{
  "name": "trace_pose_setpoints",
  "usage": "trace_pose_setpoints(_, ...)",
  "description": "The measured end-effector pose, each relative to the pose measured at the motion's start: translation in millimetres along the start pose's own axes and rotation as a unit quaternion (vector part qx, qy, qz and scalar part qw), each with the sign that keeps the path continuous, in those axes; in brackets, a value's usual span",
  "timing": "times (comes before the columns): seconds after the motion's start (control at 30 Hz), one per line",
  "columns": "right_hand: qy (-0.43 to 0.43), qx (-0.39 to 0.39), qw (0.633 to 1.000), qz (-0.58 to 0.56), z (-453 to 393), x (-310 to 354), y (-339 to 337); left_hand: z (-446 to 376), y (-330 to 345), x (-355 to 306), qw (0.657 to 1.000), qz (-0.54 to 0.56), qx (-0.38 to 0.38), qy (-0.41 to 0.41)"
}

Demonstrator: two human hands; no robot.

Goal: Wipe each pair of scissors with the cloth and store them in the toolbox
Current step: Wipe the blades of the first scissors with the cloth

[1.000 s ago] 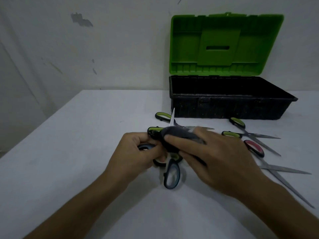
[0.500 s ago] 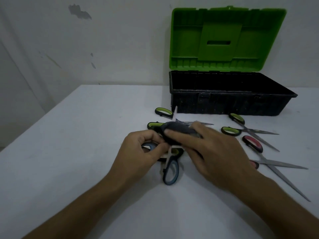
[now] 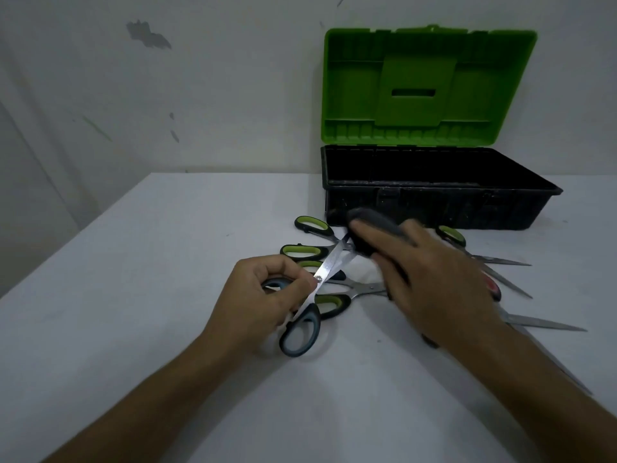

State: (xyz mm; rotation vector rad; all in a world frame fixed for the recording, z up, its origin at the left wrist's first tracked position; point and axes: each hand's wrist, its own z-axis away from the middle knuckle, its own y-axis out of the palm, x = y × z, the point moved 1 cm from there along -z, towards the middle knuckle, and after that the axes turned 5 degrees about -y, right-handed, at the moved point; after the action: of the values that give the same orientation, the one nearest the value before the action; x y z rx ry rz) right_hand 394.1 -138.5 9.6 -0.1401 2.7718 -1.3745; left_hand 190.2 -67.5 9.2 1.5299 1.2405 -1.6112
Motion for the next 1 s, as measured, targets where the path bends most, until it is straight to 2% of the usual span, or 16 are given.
trace_pose_setpoints(0.1, 0.030, -0.033, 0.999, 0.015, 2.7, -16.6, -7.2, -2.5, 0.4, 1.6, 0.999, 0.027, -0.004, -0.022)
trace_pose_setpoints(0.27, -0.134, 0.015, 0.990, -0.048, 6.0, 14.7, 4.1, 0.2, 1.6, -1.1, 0.999, 0.034, 0.007, -0.005)
trace_pose_setpoints(0.33, -0.096, 0.002, 0.995, -0.034, 0.7, 12.9, 8.4, -0.1, -1.3, -1.1, 0.999, 0.036, 0.005, 0.000)
trace_pose_setpoints(0.47, 0.052, -0.062, 0.997, 0.001, -1.8, -23.0, 1.4, -1.5, -2.1, -1.6, 0.999, 0.049, 0.010, -0.006)
trace_pose_setpoints(0.57, 0.063, -0.089, 0.994, -0.020, 3.0, -29.8, -4.5, 0.0, 0.1, -4.7, 0.999, 0.043, 0.008, 0.017)
trace_pose_setpoints(0.73, 0.007, -0.165, 0.981, -0.098, -1.6, -9.1, -14.9, 4.3, -4.9, -10.9, 0.983, -0.119, -0.081, 0.118)
trace_pose_setpoints(0.87, -0.057, -0.213, 0.968, -0.123, 4.4, 0.3, -23.3, -1.5, -10.9, -4.7, 0.951, -0.228, -0.151, 0.141)
trace_pose_setpoints(0.93, -0.067, -0.189, 0.973, -0.113, 3.6, 7.0, -21.9, -4.7, -12.7, 2.9, 0.946, -0.246, -0.160, 0.140)
trace_pose_setpoints(1.0, -0.061, -0.127, 0.986, -0.093, 2.7, 13.4, -13.9, -5.9, -12.8, 8.0, 0.933, -0.275, -0.169, 0.161)
